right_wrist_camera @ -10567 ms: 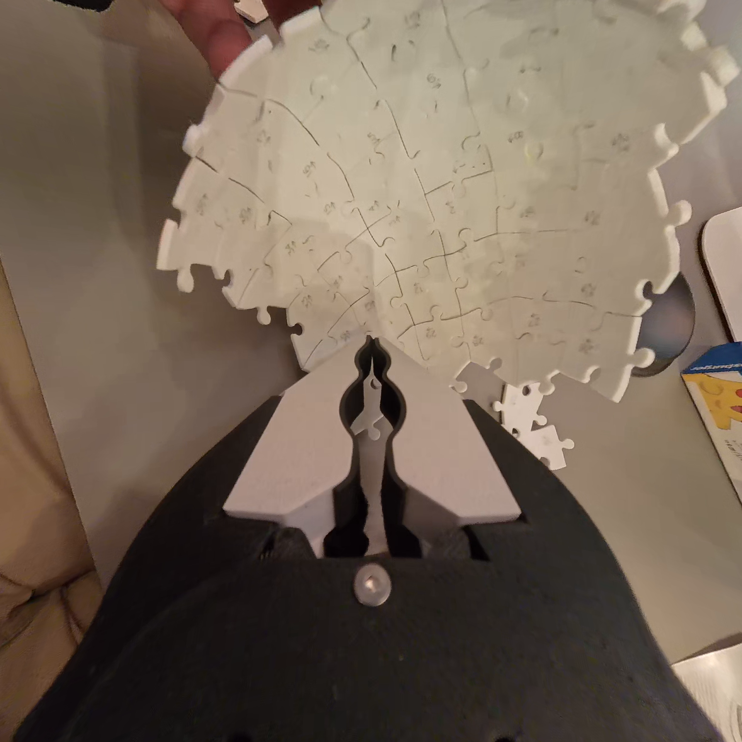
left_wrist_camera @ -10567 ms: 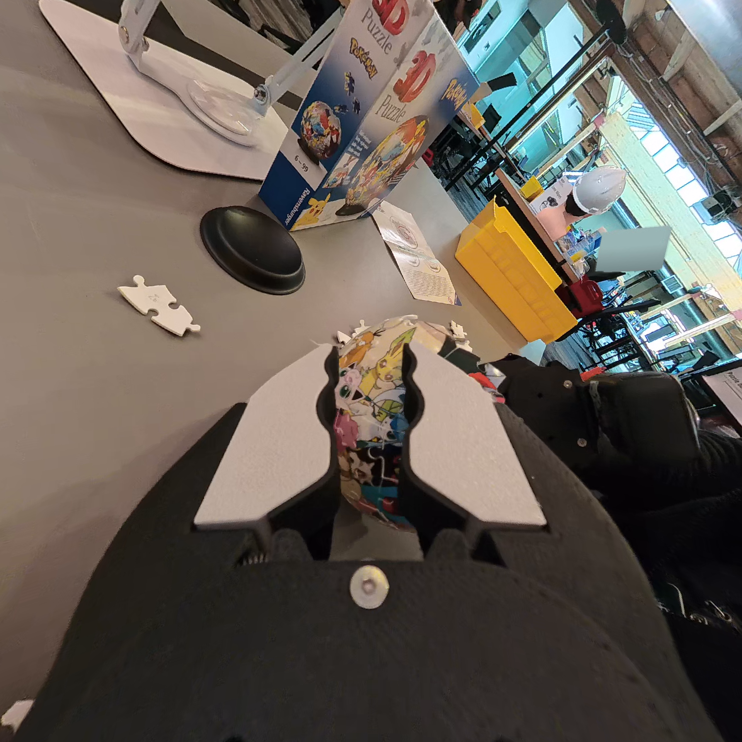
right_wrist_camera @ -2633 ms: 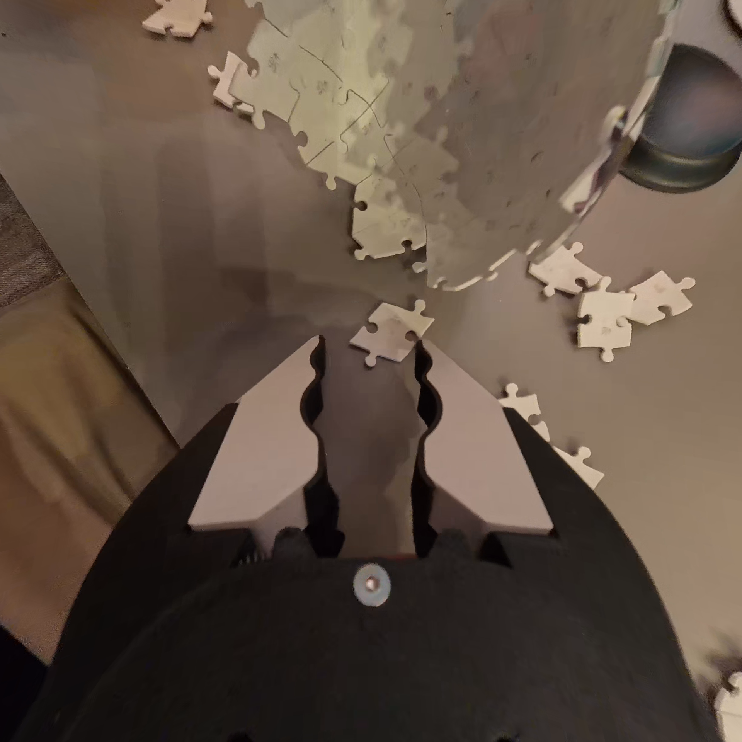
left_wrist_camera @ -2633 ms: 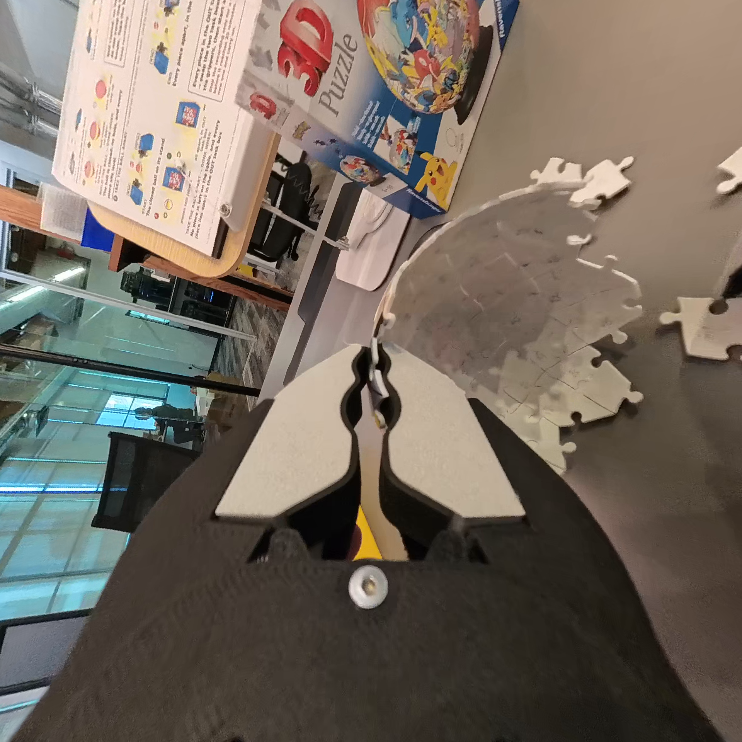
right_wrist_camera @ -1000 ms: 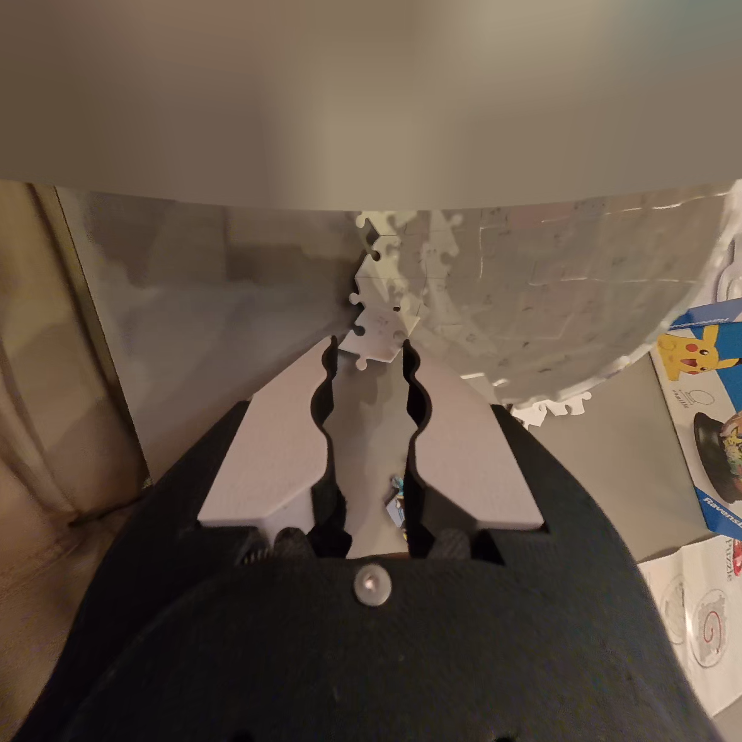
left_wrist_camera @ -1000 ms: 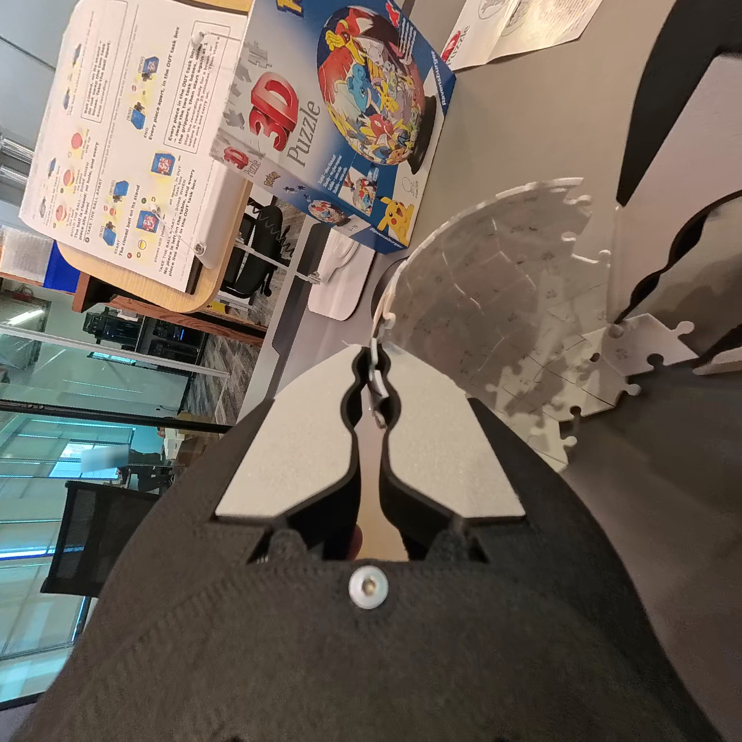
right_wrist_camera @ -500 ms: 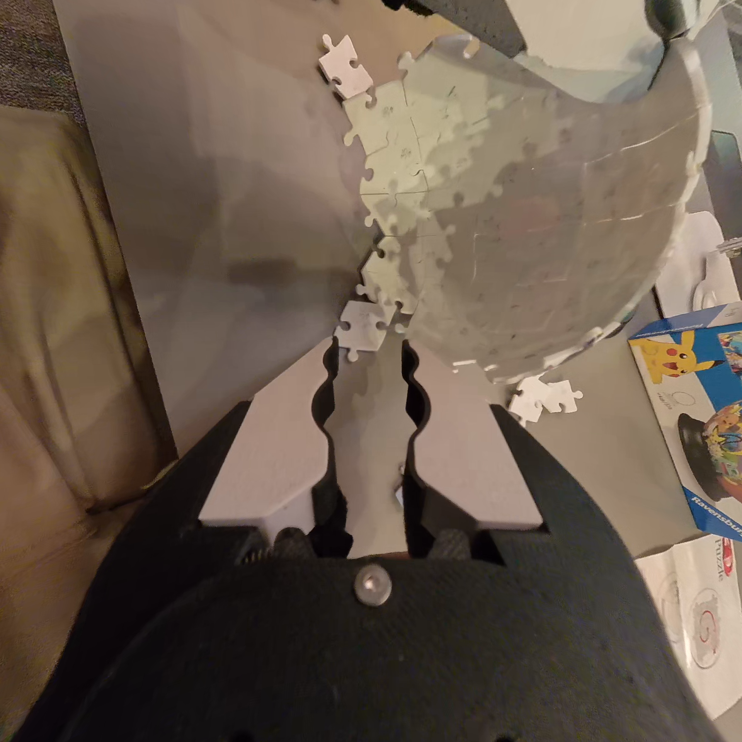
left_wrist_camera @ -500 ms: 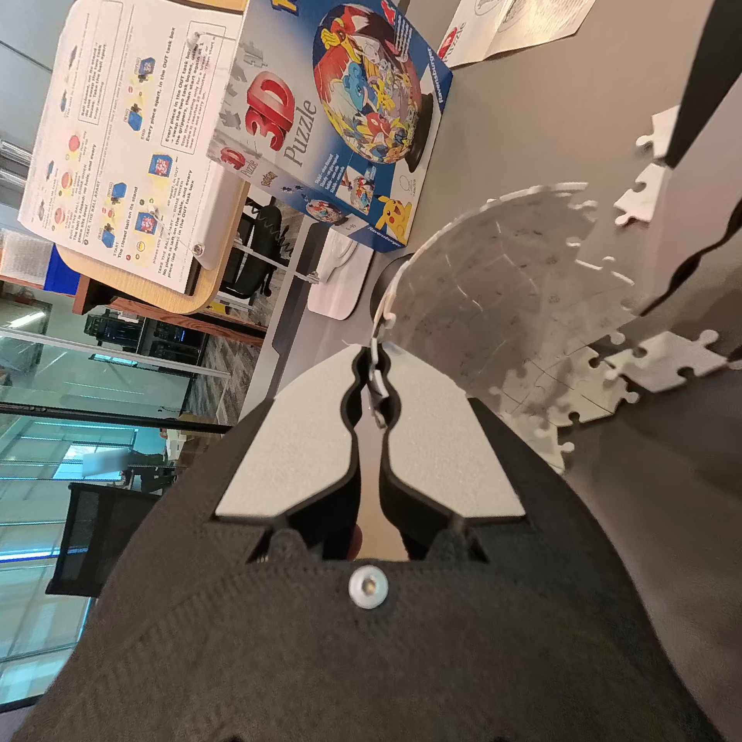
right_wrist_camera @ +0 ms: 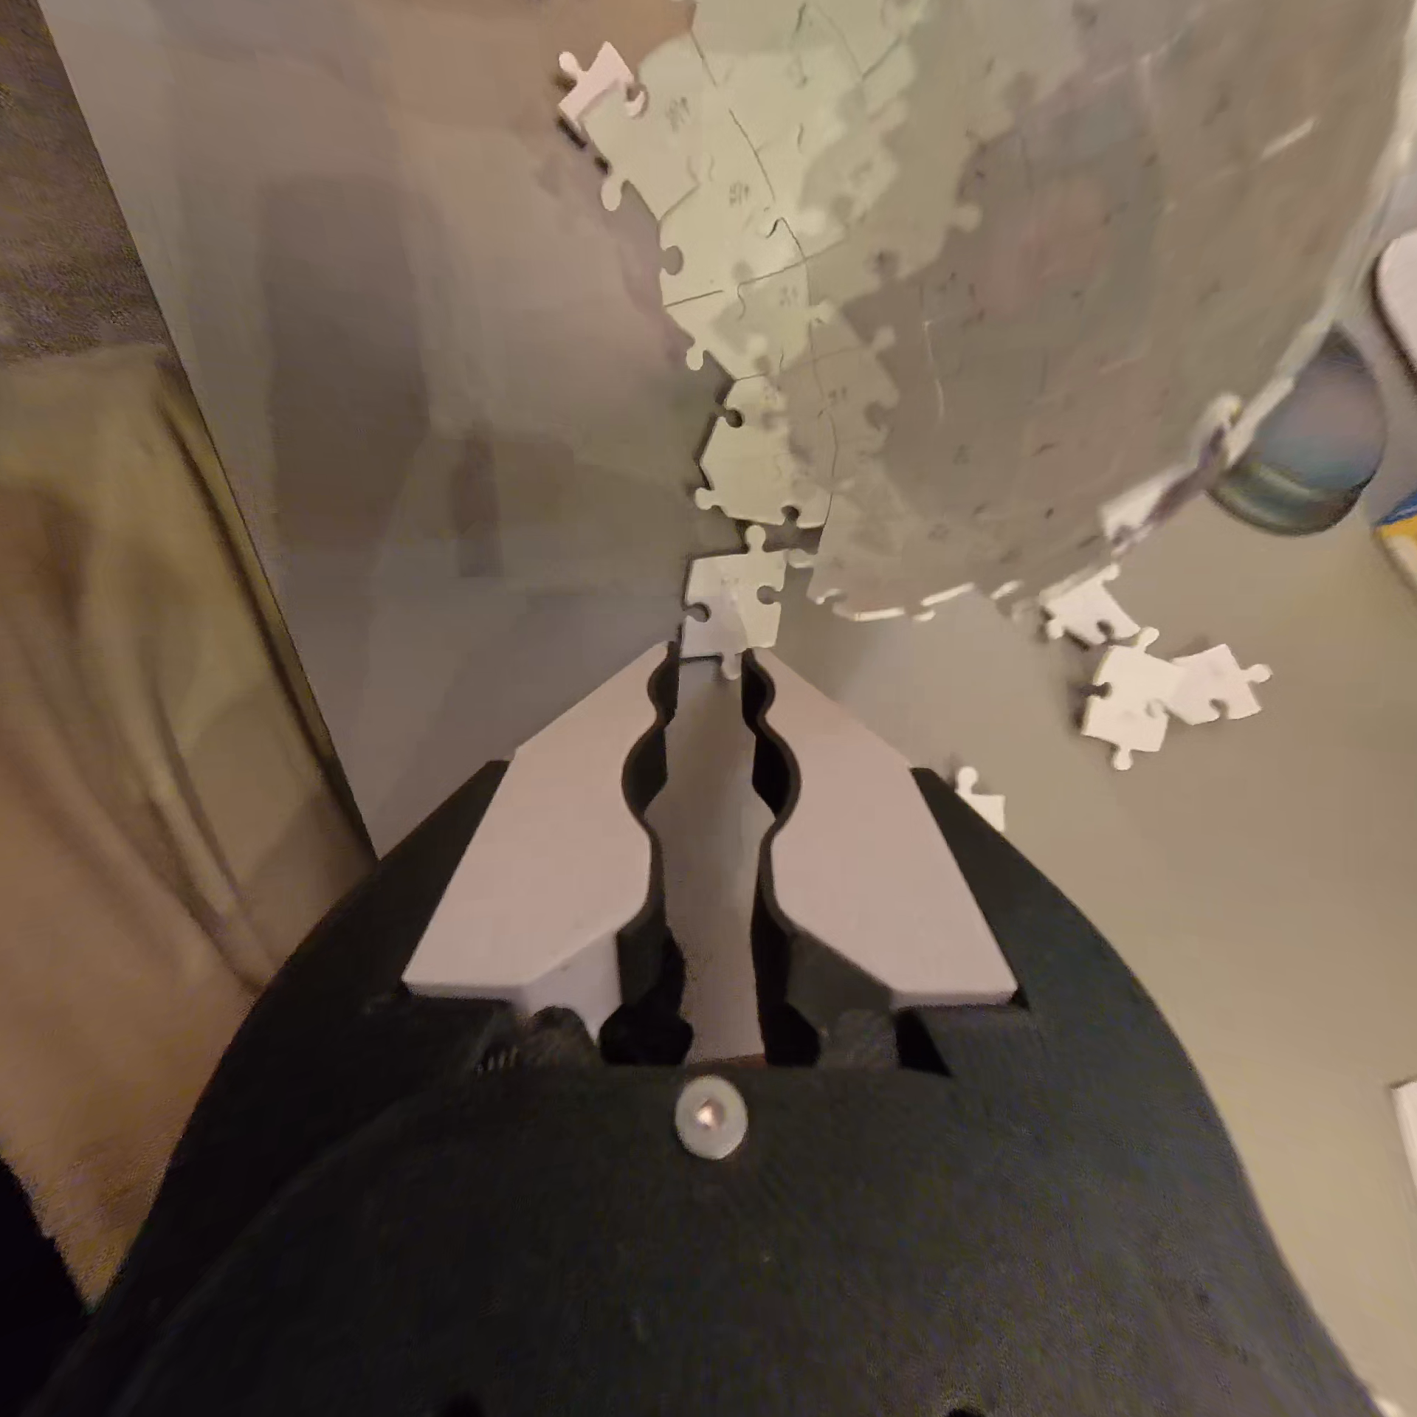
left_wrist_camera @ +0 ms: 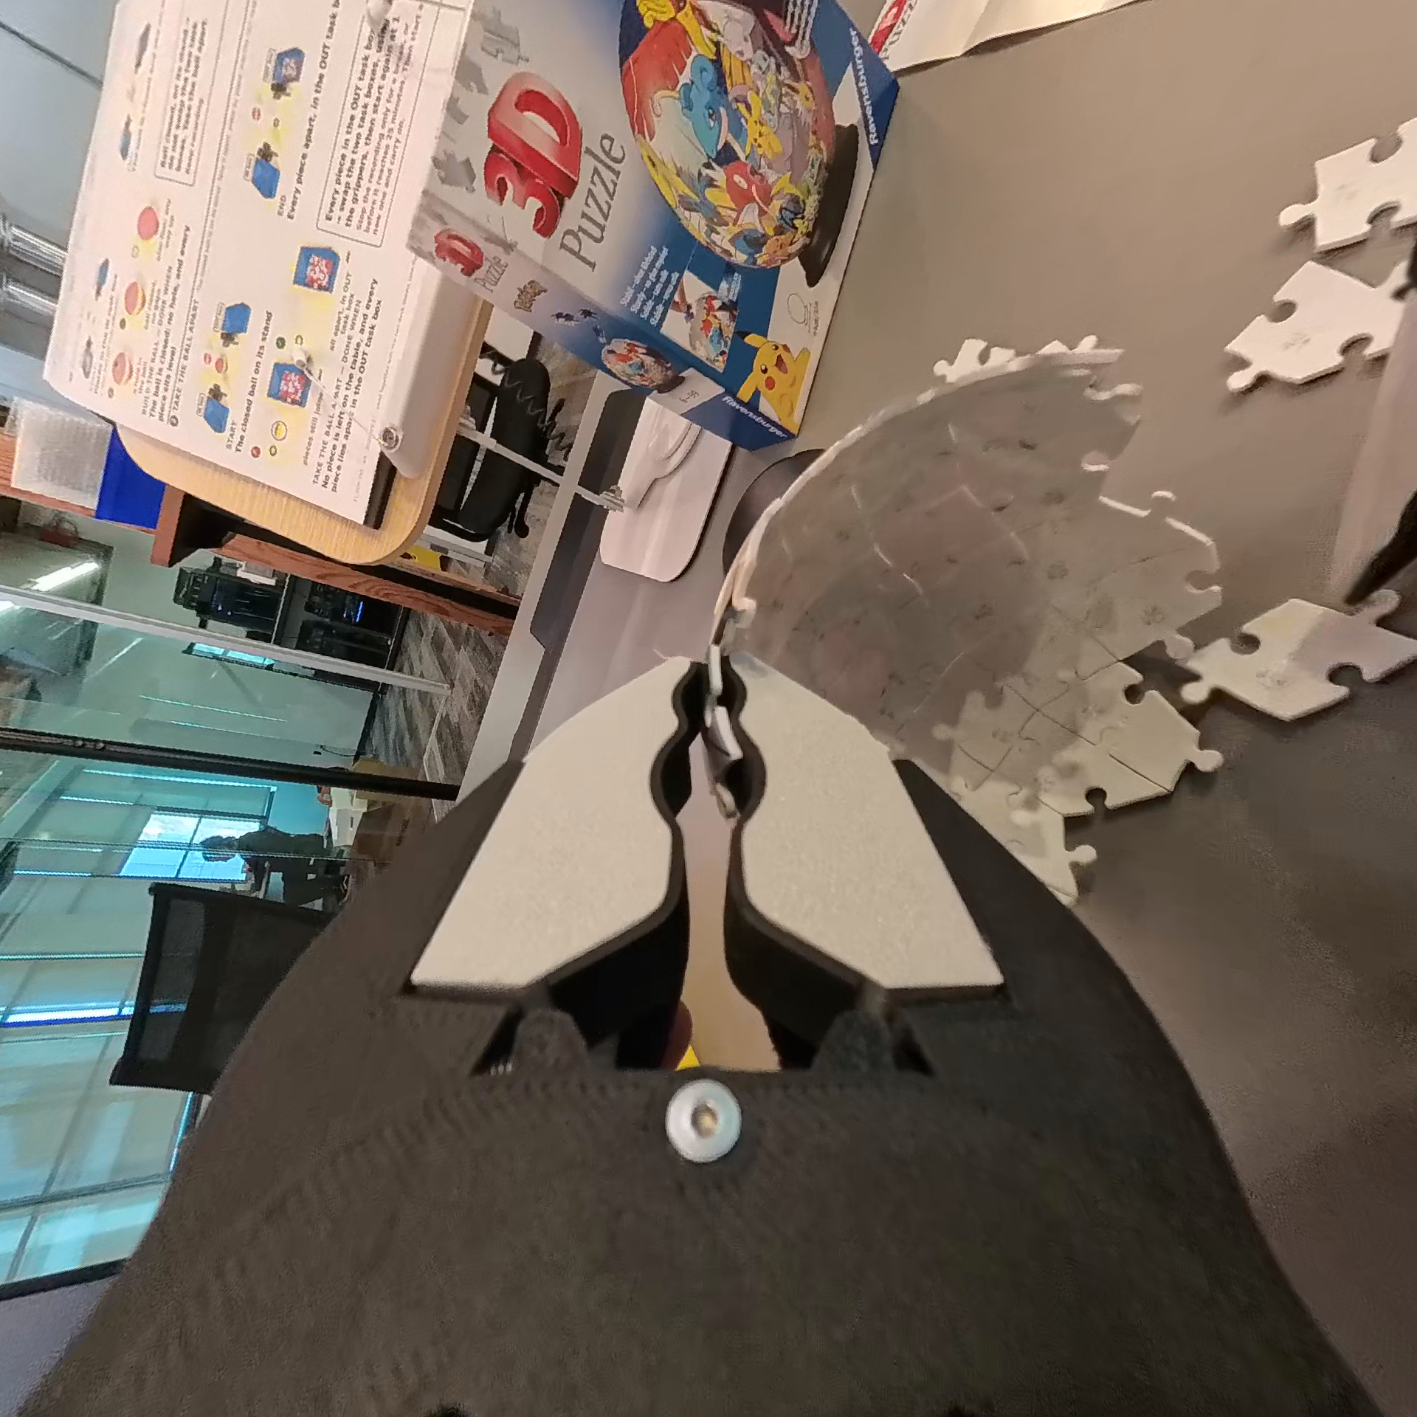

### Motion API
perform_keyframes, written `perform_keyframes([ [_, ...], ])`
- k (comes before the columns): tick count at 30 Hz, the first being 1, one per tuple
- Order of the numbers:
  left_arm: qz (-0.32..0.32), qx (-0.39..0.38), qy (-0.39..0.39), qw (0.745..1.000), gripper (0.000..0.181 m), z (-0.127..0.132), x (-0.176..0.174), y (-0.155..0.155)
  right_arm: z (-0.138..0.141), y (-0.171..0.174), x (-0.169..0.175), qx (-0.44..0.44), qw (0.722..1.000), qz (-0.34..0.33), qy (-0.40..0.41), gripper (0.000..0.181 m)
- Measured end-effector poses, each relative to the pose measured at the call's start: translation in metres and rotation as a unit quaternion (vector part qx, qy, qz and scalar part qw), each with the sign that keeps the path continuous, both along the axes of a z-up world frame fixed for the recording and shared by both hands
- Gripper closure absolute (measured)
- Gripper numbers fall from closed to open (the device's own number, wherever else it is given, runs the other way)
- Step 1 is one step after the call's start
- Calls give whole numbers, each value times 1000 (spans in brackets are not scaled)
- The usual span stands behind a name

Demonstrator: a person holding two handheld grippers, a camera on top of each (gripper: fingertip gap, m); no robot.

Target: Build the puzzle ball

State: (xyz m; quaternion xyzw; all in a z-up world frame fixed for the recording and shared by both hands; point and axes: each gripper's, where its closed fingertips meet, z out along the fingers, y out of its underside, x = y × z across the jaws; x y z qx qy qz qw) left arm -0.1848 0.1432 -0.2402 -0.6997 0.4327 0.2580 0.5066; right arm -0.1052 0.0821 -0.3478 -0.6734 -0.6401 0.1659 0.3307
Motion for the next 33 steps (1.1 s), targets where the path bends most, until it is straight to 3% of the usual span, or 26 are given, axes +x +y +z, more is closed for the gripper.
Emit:
perform_keyframes([
  [1,1,0,0,1000,178,0,-1,0,0,0,0,-18,1000,-8,10,167],
  [10,0,-2,-5,1000,178,-1,-2,1,0,2,1,-120,991,-32,58,167],
  [21,-5,-4,1,1000,178,-1,3,-1,10,0,1,-8,1000,0,23,181],
  [33,6,-5,-2,1000,178,-1,-2,2,16,20,4,-62,997,24,46,154],
])
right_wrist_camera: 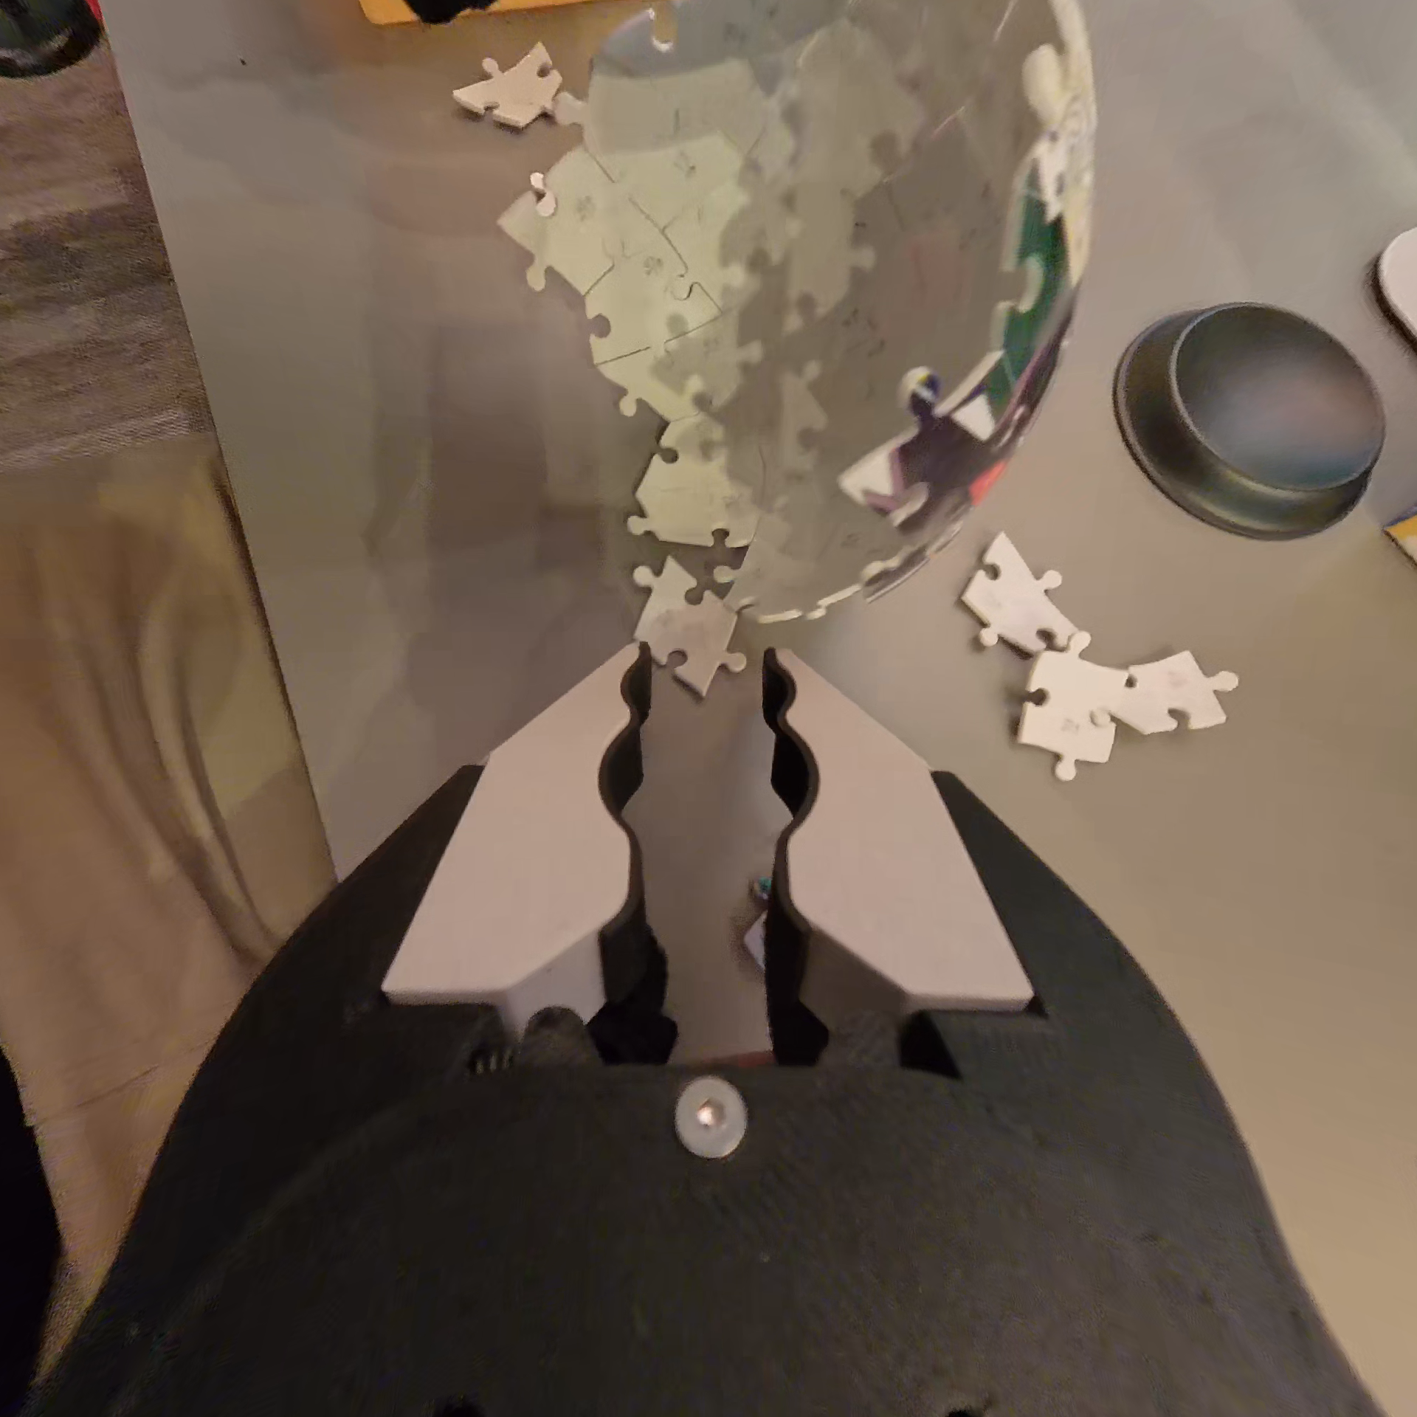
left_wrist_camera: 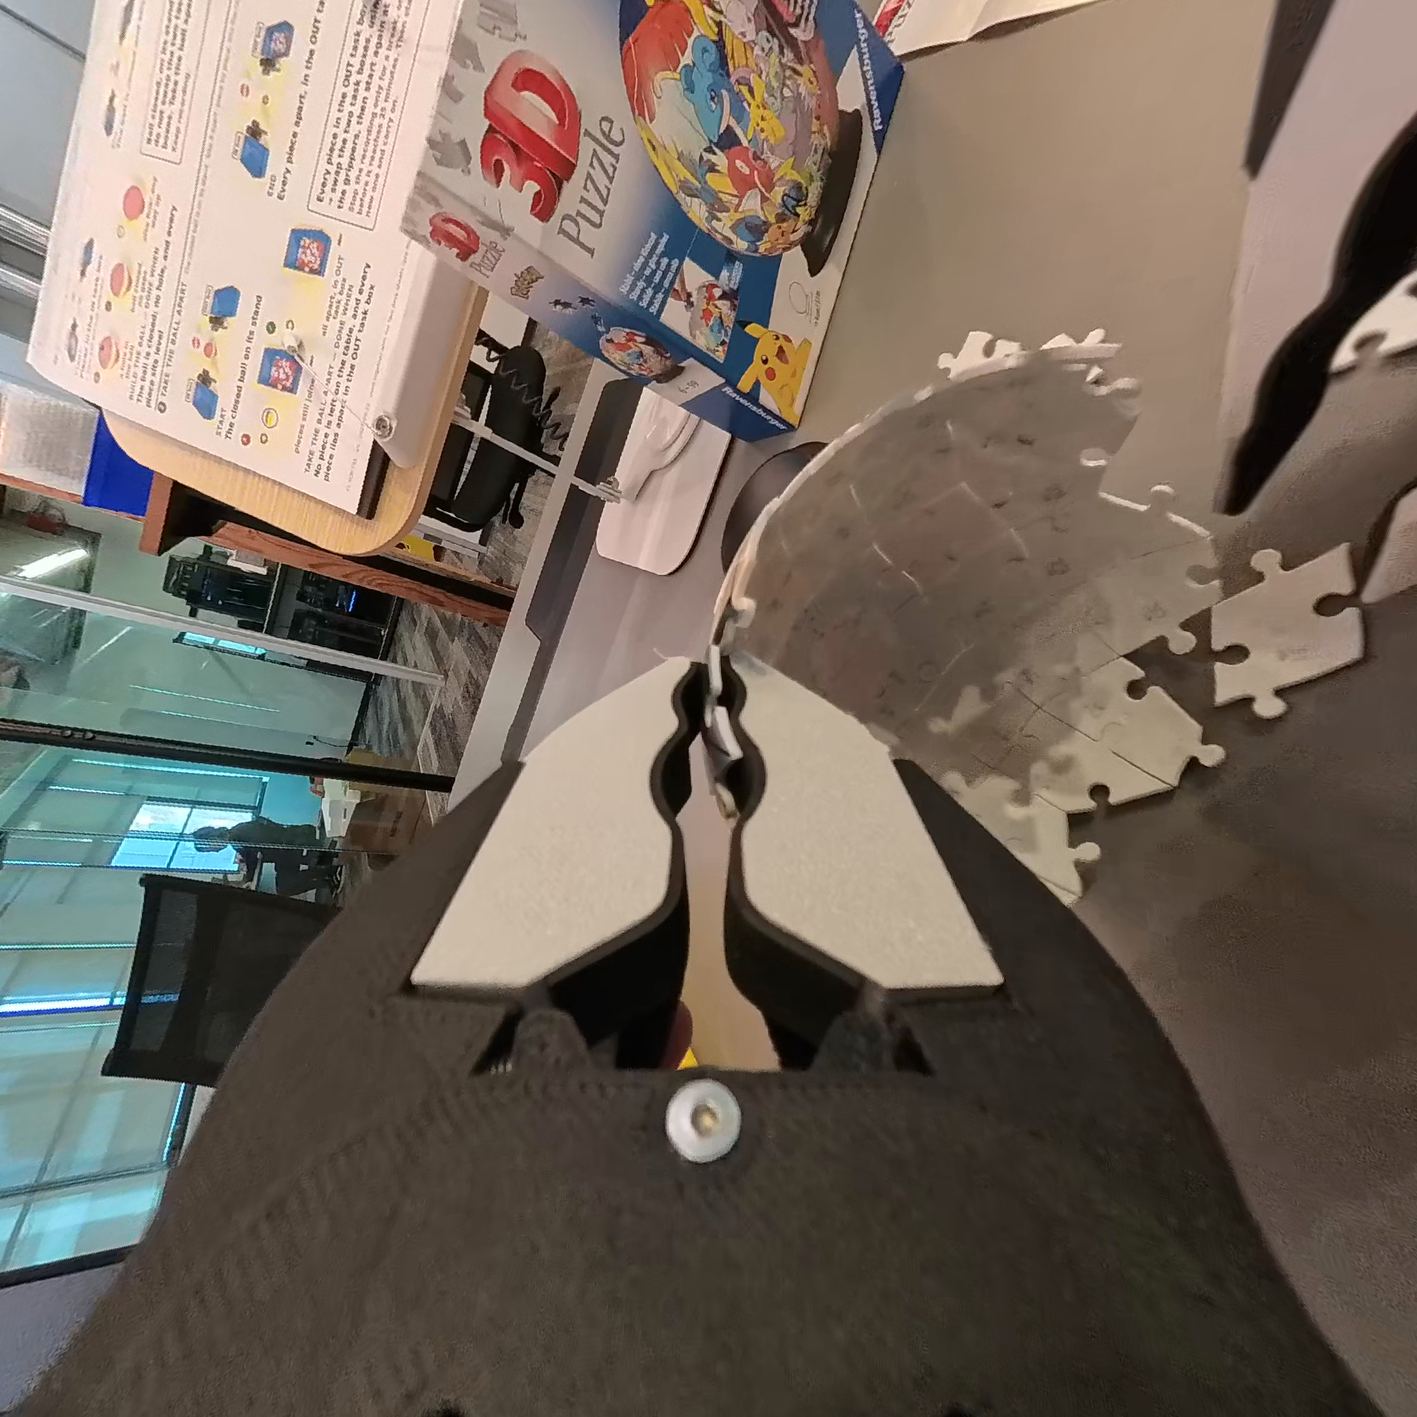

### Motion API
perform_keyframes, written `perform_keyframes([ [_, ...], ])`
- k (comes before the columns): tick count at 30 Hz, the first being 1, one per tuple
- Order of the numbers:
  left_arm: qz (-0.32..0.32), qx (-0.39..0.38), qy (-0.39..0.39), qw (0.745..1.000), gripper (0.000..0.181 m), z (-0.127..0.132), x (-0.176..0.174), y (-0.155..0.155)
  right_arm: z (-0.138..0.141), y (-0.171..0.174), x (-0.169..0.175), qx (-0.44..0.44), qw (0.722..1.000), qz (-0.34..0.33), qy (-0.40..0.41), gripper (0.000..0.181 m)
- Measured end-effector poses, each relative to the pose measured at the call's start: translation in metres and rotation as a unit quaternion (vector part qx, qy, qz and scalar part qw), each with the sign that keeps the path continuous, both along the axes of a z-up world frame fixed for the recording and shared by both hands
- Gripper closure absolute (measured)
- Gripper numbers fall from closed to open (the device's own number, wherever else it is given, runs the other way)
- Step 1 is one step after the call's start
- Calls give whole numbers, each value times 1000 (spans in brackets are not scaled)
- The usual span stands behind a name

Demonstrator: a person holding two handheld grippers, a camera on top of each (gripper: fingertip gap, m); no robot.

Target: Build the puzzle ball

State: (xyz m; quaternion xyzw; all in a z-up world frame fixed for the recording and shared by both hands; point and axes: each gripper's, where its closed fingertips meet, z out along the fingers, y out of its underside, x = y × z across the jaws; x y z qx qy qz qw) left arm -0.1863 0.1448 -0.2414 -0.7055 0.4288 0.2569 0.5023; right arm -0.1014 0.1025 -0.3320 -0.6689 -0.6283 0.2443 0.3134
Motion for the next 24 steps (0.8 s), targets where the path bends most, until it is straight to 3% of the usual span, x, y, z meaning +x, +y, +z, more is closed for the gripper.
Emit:
perform_keyframes([
  [7,9,0,-3,1000,178,0,-6,1,-16,-2,-6,-53,995,77,-36,154],
  [9,10,-1,-4,1000,178,0,-7,2,-17,-1,-6,-45,995,80,-40,162],
  [24,8,-2,-8,1000,178,-1,-6,3,-14,-19,7,-58,995,76,-37,161],
])
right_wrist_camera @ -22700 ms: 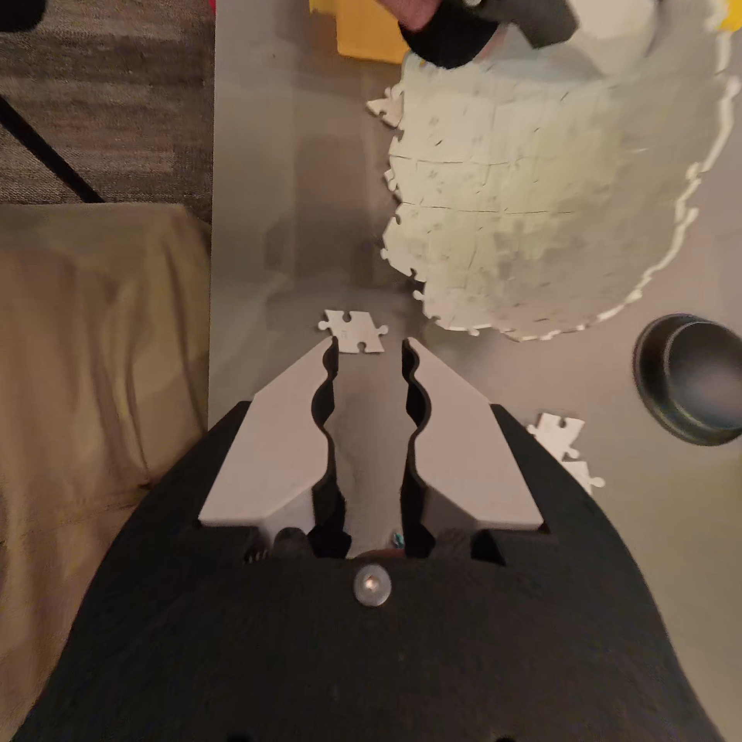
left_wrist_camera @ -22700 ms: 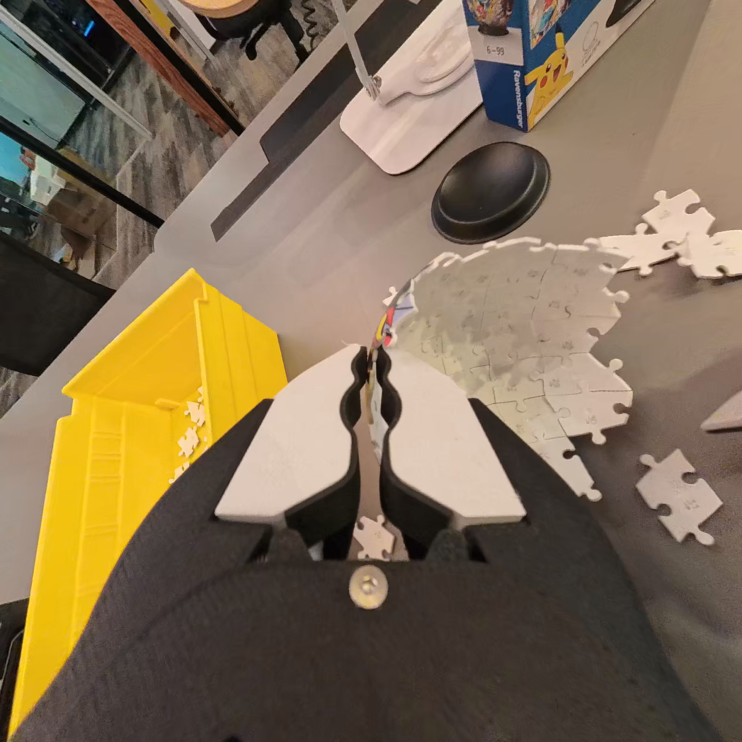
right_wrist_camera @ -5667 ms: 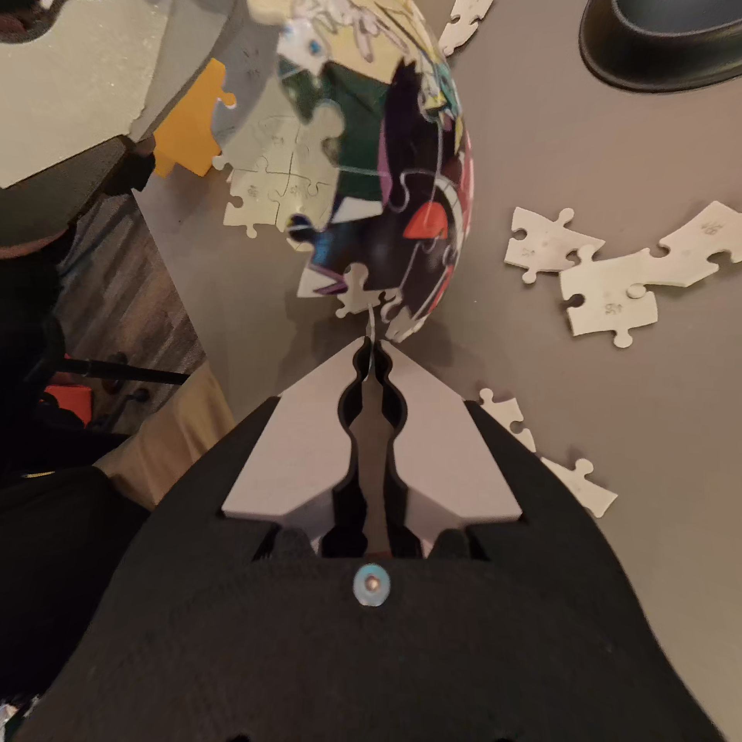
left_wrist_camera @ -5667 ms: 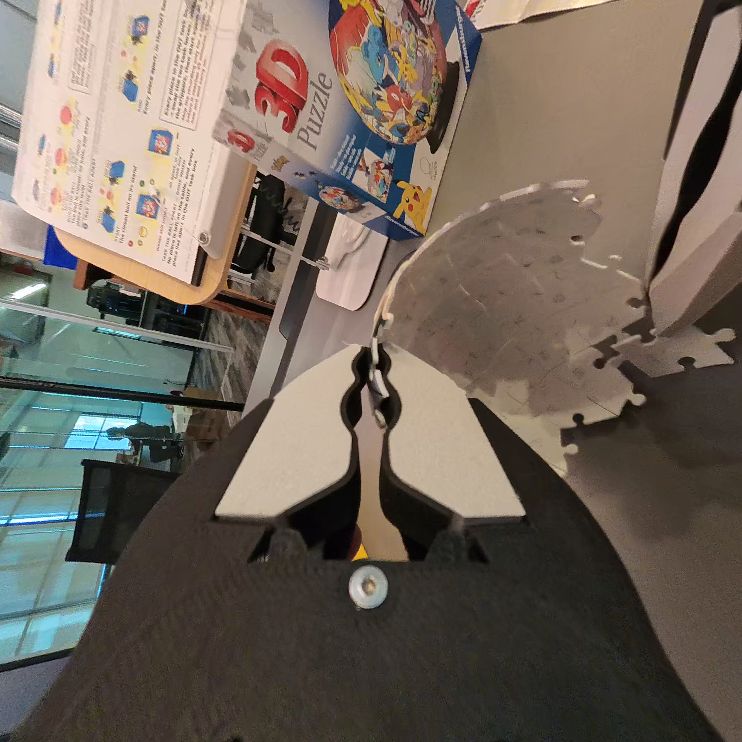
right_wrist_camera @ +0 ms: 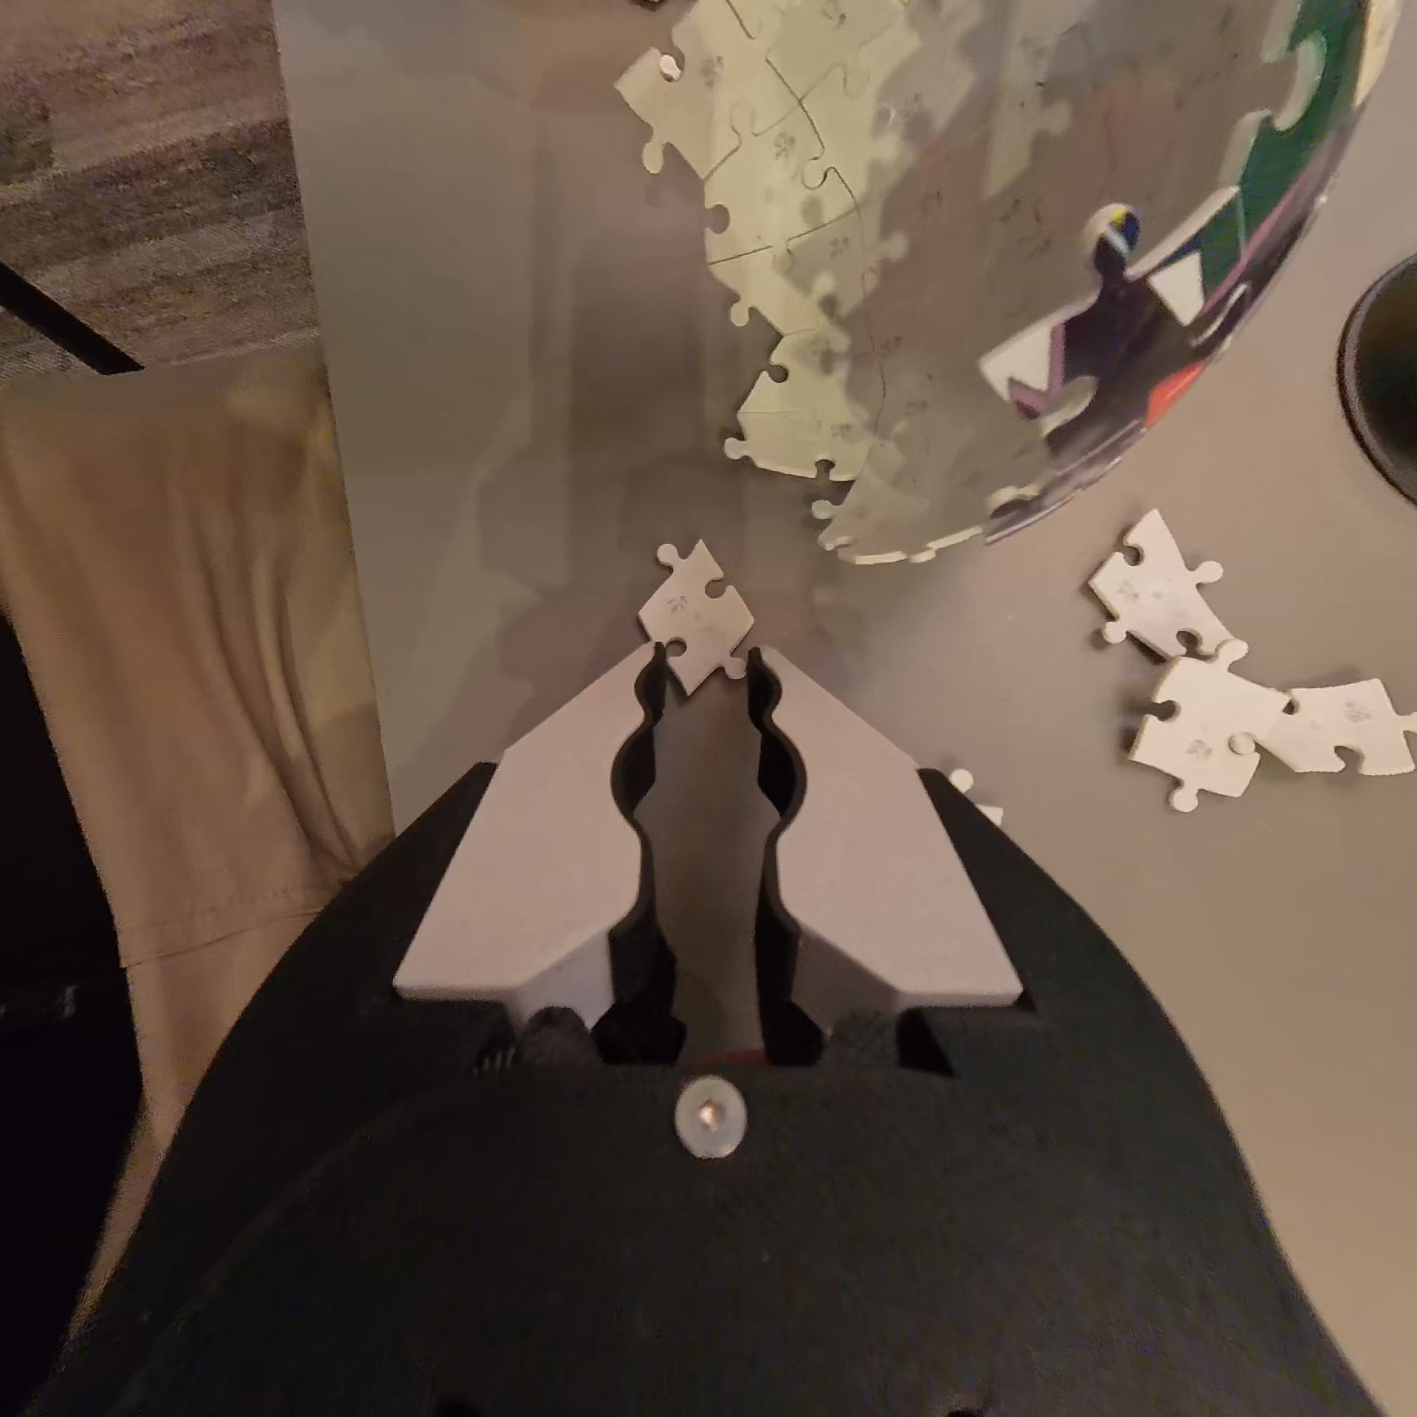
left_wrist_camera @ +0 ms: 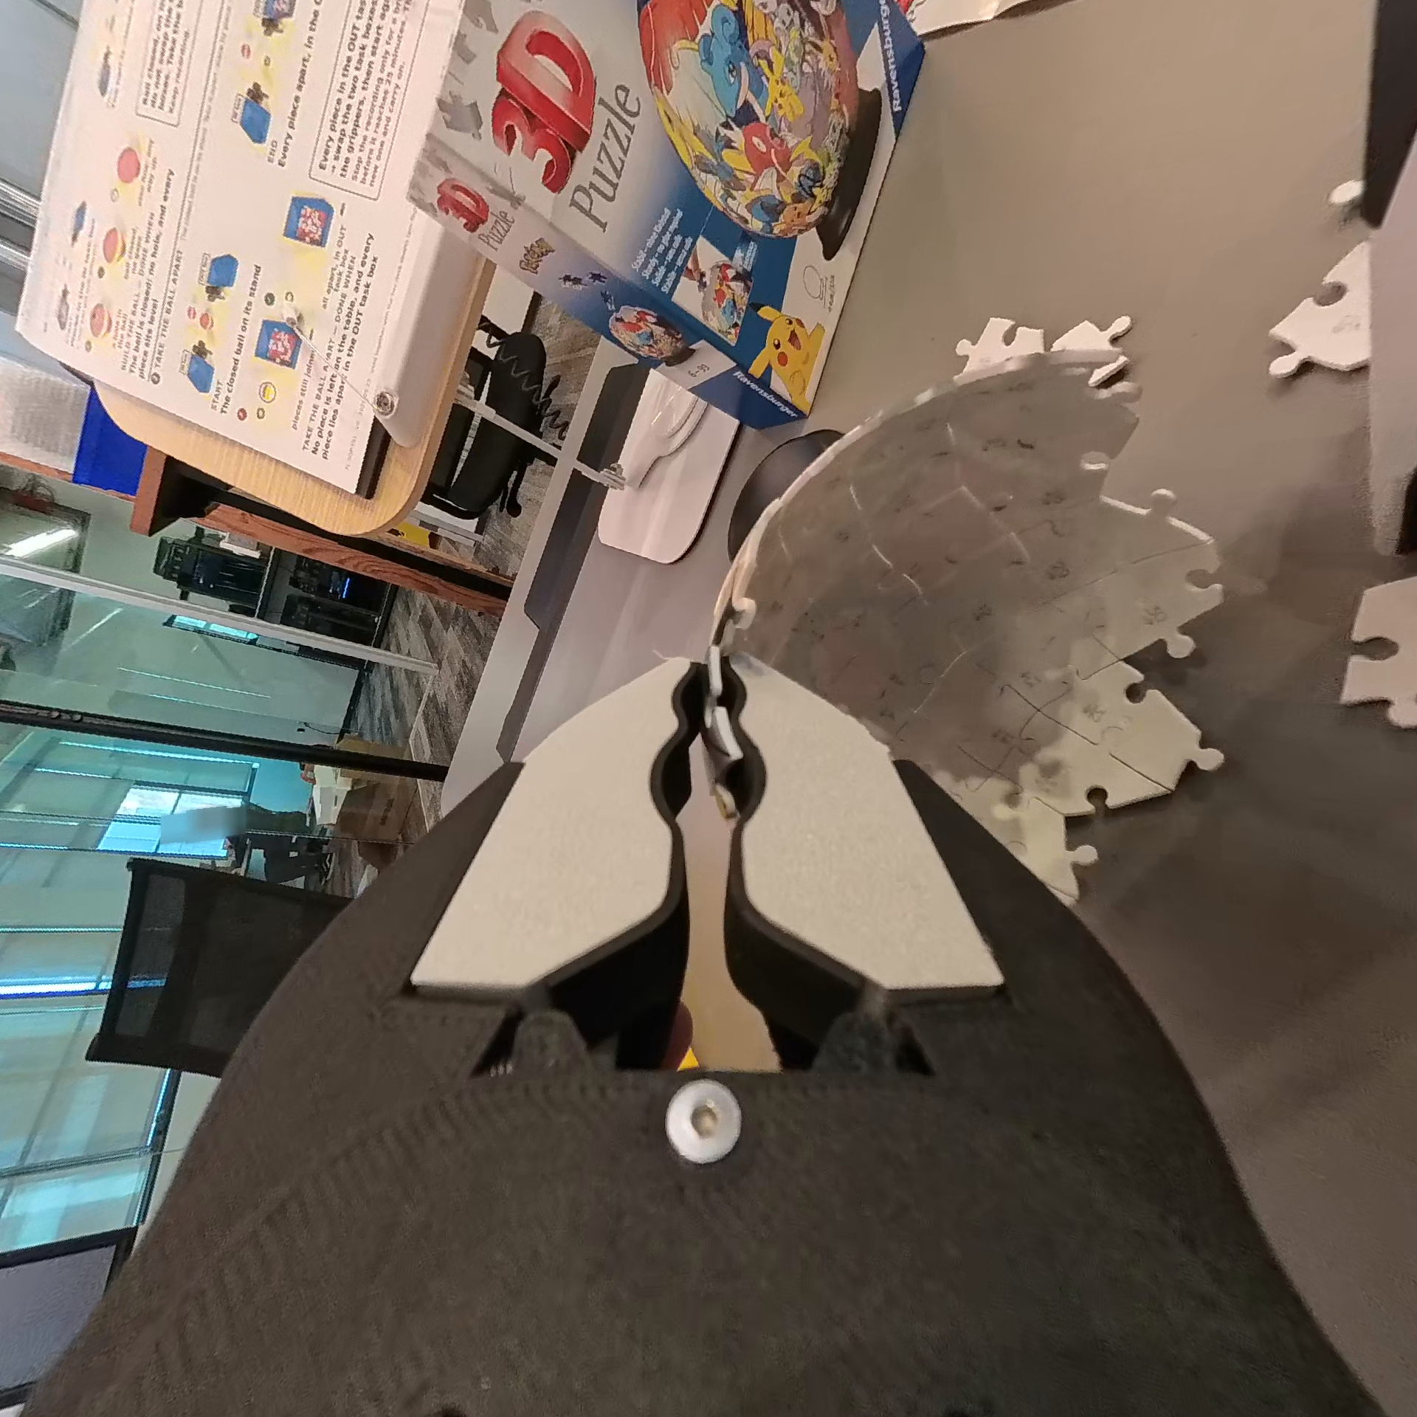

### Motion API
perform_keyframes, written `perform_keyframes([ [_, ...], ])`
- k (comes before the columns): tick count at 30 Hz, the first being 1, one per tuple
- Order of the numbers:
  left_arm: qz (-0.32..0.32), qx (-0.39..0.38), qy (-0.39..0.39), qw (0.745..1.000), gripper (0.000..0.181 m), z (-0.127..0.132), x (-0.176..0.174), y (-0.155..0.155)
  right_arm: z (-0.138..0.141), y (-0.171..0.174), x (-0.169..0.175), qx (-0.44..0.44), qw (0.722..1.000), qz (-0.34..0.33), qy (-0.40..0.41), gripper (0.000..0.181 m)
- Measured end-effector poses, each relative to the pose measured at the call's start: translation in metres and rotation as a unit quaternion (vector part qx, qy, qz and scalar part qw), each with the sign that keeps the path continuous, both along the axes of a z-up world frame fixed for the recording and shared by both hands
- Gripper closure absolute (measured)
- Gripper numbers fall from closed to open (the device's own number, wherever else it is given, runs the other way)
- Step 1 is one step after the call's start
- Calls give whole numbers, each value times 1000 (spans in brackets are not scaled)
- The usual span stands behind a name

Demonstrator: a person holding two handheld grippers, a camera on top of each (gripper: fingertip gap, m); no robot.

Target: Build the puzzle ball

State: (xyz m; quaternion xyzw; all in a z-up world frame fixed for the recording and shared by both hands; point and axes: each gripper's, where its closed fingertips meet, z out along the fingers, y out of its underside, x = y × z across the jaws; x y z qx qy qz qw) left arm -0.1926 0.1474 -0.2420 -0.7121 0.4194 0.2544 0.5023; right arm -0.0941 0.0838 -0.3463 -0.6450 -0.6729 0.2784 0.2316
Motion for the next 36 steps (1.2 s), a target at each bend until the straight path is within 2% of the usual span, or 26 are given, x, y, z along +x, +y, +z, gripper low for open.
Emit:
perform_keyframes([
  [5,-3,-1,-1,1000,178,-1,2,0,-2,-5,5,-1,1000,17,-6,154],
  [9,-3,-1,0,1000,178,0,2,0,-2,-5,4,7,1000,24,-5,155],
  [12,-3,-1,0,1000,178,-1,2,0,-3,-2,3,18,1000,22,-5,164],
  [20,-3,-2,3,1000,178,-1,5,0,2,-3,2,39,999,8,2,165],
  [29,29,0,29,999,178,2,7,-1,7,5,-1,105,989,-109,-1,166],
  [36,59,-4,41,997,178,1,10,-3,6,17,-4,120,978,-172,-7,166],
])
